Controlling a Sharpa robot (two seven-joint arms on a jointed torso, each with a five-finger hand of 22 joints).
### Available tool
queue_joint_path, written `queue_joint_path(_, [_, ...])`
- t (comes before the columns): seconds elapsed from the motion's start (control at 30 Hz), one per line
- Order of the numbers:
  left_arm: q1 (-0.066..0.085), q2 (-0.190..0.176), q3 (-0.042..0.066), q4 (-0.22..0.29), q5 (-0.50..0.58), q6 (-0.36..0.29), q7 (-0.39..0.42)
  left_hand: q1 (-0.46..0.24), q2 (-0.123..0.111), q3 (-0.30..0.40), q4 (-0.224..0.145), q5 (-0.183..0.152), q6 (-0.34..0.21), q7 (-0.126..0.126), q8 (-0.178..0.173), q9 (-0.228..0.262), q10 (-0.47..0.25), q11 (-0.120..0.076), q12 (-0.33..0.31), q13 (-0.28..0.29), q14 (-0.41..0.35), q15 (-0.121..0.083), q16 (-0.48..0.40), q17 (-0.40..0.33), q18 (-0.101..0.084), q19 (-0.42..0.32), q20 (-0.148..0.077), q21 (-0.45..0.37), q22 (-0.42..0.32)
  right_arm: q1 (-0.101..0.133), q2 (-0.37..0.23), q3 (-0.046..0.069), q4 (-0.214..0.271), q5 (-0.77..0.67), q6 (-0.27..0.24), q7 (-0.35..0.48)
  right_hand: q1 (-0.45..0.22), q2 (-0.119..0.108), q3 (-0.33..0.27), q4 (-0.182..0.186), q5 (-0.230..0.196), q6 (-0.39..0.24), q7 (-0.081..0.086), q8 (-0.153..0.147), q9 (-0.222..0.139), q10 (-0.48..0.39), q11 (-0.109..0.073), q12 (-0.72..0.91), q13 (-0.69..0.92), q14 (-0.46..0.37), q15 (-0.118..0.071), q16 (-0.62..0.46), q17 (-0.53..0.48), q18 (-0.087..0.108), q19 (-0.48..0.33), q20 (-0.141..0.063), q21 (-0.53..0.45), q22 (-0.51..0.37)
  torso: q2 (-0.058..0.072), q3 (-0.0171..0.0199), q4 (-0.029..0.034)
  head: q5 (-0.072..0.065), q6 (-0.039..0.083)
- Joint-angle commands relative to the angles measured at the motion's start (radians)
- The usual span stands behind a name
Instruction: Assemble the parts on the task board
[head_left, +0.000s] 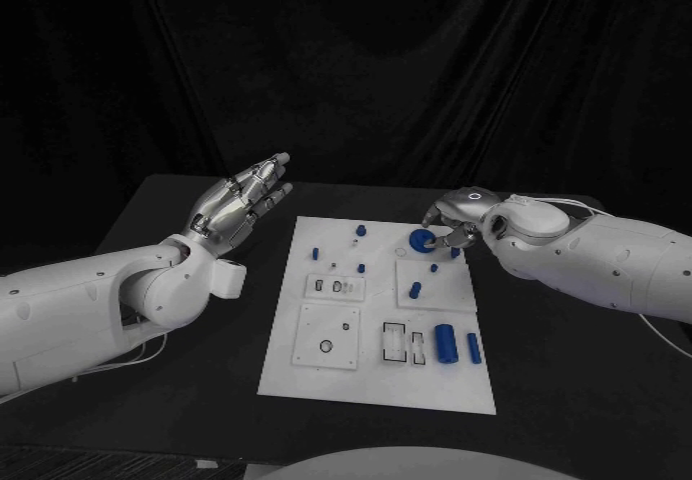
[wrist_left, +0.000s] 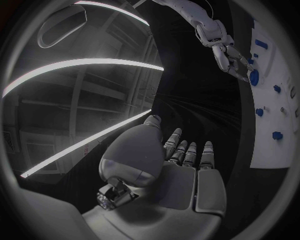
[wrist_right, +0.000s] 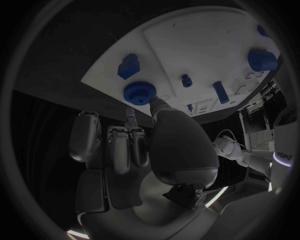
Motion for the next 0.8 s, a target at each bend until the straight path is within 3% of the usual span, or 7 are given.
queue_joint_path(0.03, [0.000,-0.001,0.001,0.003,-0.002,0.013,0.092,0.009,0.000,0.006,0.000,0.005,0.000,0.002,0.003,0.000,-0.008,-0.001,0.007,-0.001,0.000,0.006,-0.004,-0.001,0.014,-0.003,0.006,-0.004,0.000,-0.003,0.005,0.001,-0.008,0.001,0.016,-0.004,0.012,0.001,0.007,-0.001,0.006,0.010,0.000,0.006,0.002,0.108,-0.004,0.002,0.263,0.105,-0.006,0.003,0.263,-0.011,0.006,0.000,0.006,0.037,0.001,-0.0004,0.0002,0.000,-0.002])
queue_joint_path(0.33, [0.000,0.001,0.001,0.002,-0.002,0.019,0.090,0.010,-0.001,0.007,0.000,0.007,0.000,0.003,0.003,0.000,-0.008,0.000,0.007,-0.001,0.000,0.006,-0.004,-0.001,0.014,-0.003,0.006,-0.004,0.000,-0.004,0.021,0.001,-0.025,0.001,0.063,-0.011,0.027,0.011,0.010,-0.009,0.044,0.032,-0.001,0.017,0.008,0.108,-0.005,0.002,0.263,0.105,-0.006,0.003,0.263,-0.011,0.006,0.000,0.005,0.041,0.001,-0.0001,0.0011,-0.002,-0.008])
queue_joint_path(0.47, [-0.001,0.002,0.001,0.002,-0.002,0.021,0.091,0.012,-0.001,0.008,-0.001,0.010,0.002,0.004,0.004,0.000,-0.008,0.001,0.008,-0.001,0.000,0.007,-0.004,-0.001,0.014,-0.003,0.007,-0.004,0.000,-0.005,0.028,0.001,-0.031,0.001,0.082,-0.009,0.037,0.018,0.013,-0.021,0.093,0.041,0.000,0.019,0.010,0.108,-0.004,0.002,0.263,0.105,-0.005,0.003,0.263,-0.011,0.006,0.000,0.004,0.044,0.000,-0.0004,0.0011,-0.003,-0.012])
queue_joint_path(0.5, [-0.001,0.002,0.001,0.002,-0.002,0.022,0.091,0.013,-0.001,0.008,-0.001,0.011,0.002,0.005,0.004,0.000,-0.007,0.002,0.008,0.000,0.000,0.007,-0.004,-0.001,0.014,-0.003,0.007,-0.004,0.000,-0.005,0.029,0.001,-0.033,0.001,0.086,-0.008,0.042,0.023,0.016,-0.028,0.131,0.044,0.000,0.019,0.011,0.108,-0.004,0.002,0.263,0.105,-0.005,0.003,0.263,-0.011,0.006,0.000,0.004,0.046,0.000,-0.0004,0.0010,-0.002,-0.012])
queue_joint_path(0.67, [-0.001,0.000,0.001,0.003,-0.002,0.023,0.090,0.020,-0.002,0.011,-0.003,0.018,0.001,0.006,0.005,0.000,-0.007,0.004,0.010,0.000,0.000,0.007,-0.004,-0.001,0.014,-0.003,0.008,-0.004,0.000,-0.005,0.030,0.001,-0.037,0.009,0.091,0.002,0.059,0.032,0.031,-0.057,0.237,0.081,0.000,0.033,0.021,0.108,-0.003,0.002,0.263,0.105,-0.003,0.003,0.263,-0.011,0.006,0.001,0.002,0.051,0.000,-0.0003,0.0005,0.000,-0.014])
queue_joint_path(0.8, [-0.001,-0.001,0.001,0.003,-0.002,0.023,0.090,0.024,-0.003,0.013,-0.004,0.023,-0.001,0.007,0.005,0.000,-0.007,0.005,0.011,0.000,0.000,0.008,-0.004,-0.001,0.014,-0.003,0.008,-0.004,0.000,-0.005,0.029,0.001,-0.037,0.018,0.095,0.009,0.063,0.034,0.036,-0.067,0.255,0.100,0.000,0.041,0.028,0.108,-0.003,0.002,0.263,0.105,-0.003,0.003,0.263,-0.012,0.007,0.002,0.003,0.054,0.001,-0.0004,0.0005,0.000,-0.016])
